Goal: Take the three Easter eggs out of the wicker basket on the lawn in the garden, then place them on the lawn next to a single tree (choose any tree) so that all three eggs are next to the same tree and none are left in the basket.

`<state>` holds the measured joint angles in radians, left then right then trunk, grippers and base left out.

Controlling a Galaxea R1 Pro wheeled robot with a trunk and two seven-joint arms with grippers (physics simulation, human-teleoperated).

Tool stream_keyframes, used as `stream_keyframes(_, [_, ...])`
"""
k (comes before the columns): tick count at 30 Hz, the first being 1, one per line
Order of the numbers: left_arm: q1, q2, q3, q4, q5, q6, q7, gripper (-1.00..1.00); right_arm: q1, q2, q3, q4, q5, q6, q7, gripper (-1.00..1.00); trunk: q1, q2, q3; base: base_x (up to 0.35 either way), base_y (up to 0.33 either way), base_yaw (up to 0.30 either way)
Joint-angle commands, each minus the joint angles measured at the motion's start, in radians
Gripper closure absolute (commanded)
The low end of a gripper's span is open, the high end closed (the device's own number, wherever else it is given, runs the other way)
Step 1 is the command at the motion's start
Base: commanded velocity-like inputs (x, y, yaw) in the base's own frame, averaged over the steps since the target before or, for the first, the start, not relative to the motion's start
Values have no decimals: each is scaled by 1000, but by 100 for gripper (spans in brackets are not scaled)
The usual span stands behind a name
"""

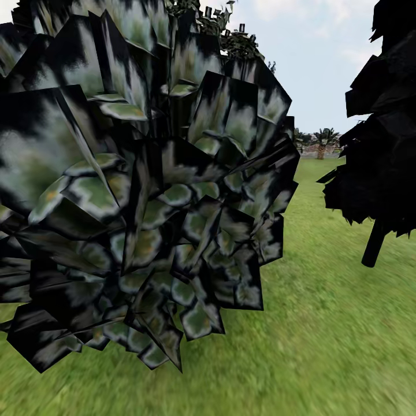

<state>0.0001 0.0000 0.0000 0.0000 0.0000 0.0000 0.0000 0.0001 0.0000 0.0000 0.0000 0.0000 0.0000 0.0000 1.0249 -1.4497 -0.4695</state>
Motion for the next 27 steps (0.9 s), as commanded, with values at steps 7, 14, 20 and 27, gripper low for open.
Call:
stream_keyframes(7, [6, -32, 1, -38, 2, -21, 0, -100, -23, 39, 3, 2, -2, 2, -3, -100, 0, 0, 0, 0, 0, 0])
stream_keyframes(14, [6, -34, 1, -58, 2, -60, 0, -100, -25, 79, 1, 5, -2, 2, -3, -100, 0, 0, 0, 0, 0, -82])
stream_keyframes(20, [6, -34, -1, -58, 2, -64, 0, -100, -25, 105, 0, 5, -2, 2, -3, -100, 0, 0, 0, 0, 0, -218])
stream_keyframes(27, [6, -34, -3, -58, 2, -66, 0, -100, -25, 104, 0, 5, -2, -1, -3, -100, 0, 0, 0, 0, 0, -244])
